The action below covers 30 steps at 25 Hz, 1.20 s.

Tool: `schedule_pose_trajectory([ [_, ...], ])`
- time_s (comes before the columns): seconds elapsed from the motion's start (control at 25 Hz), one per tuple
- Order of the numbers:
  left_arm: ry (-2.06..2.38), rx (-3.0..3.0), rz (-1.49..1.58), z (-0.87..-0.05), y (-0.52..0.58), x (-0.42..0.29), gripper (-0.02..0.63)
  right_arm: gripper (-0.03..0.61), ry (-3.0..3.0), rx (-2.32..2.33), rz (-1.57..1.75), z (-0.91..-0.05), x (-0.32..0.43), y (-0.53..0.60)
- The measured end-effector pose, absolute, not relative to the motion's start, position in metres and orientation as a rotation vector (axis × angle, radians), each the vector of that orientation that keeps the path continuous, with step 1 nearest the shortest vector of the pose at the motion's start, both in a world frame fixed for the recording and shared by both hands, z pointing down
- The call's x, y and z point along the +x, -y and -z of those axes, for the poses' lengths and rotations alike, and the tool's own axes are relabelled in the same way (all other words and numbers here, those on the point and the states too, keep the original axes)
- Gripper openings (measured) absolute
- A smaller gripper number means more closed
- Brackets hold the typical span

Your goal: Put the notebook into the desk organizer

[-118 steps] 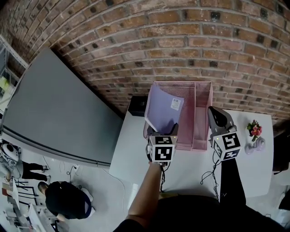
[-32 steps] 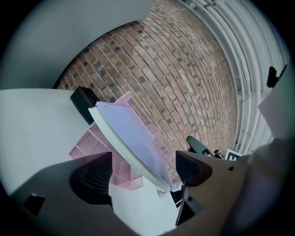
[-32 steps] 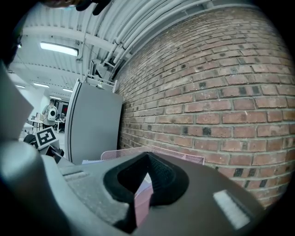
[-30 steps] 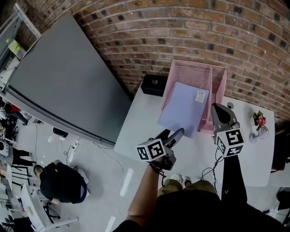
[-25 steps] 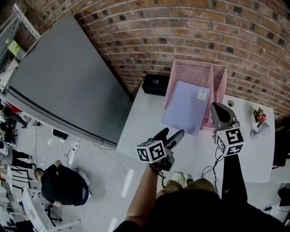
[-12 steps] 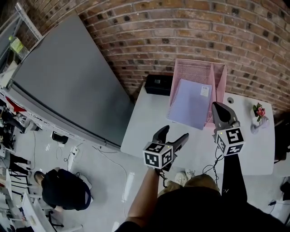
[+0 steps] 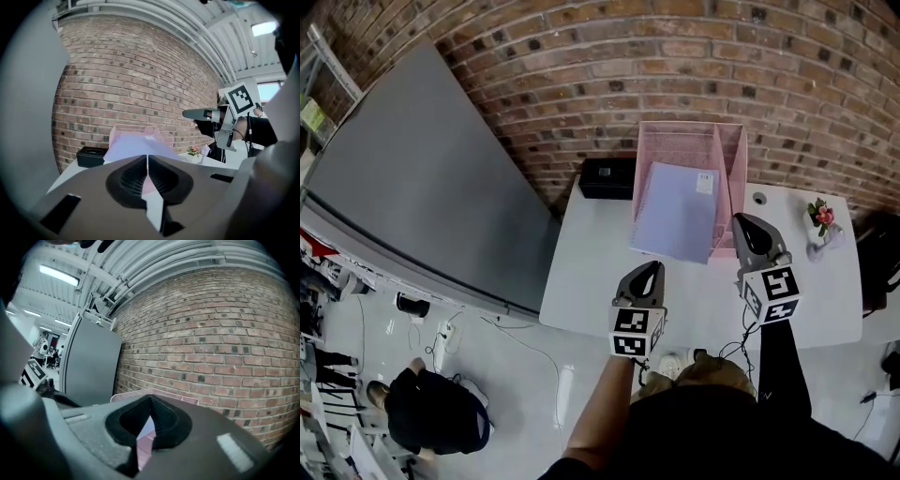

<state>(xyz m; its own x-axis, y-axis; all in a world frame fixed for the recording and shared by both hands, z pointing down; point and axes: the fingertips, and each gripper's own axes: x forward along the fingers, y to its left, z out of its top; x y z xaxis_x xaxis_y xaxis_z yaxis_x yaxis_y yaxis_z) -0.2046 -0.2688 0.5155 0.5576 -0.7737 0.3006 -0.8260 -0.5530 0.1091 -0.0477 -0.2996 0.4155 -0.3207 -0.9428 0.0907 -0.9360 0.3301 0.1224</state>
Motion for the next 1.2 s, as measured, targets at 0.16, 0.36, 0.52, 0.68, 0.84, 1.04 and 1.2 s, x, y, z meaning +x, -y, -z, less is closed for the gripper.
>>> schedule_pose_trajectory([
  [0.16, 1.346, 2.626, -0.437, -0.529, 0.268, -0.190, 0.008, -0.001, 2.416, 1.757, 0.069, -0.418, -0.038, 0.300],
  [0.36, 1.299, 2.656, -0.491, -0.544, 0.270, -0.172, 0.008, 0.000, 2.393, 1.778, 0.048, -0.425, -0.028, 0.302],
  [0.52, 1.280, 2.664, -0.475, -0.543, 0.277, -0.164, 0.008, 0.000, 2.383, 1.788, 0.031, -0.429, -0.021, 0.306],
  [0.68, 1.259, 2.675, -0.480, -0.544, 0.283, -0.155, 0.008, 0.000, 2.379, 1.798, 0.024, -0.431, -0.014, 0.311],
  [0.84, 1.256, 2.678, -0.479, -0.543, 0.290, -0.149, 0.008, 0.000, 2.378, 1.797, 0.025, -0.430, -0.012, 0.316],
  [1.04, 1.267, 2.683, -0.465, -0.538, 0.304, -0.143, 0.008, 0.000, 2.377, 1.794, 0.030, -0.429, -0.008, 0.323],
  [1.2, 1.256, 2.681, -0.456, -0.536, 0.313, -0.136, 0.008, 0.000, 2.372, 1.799, 0.033, -0.428, -0.002, 0.329],
])
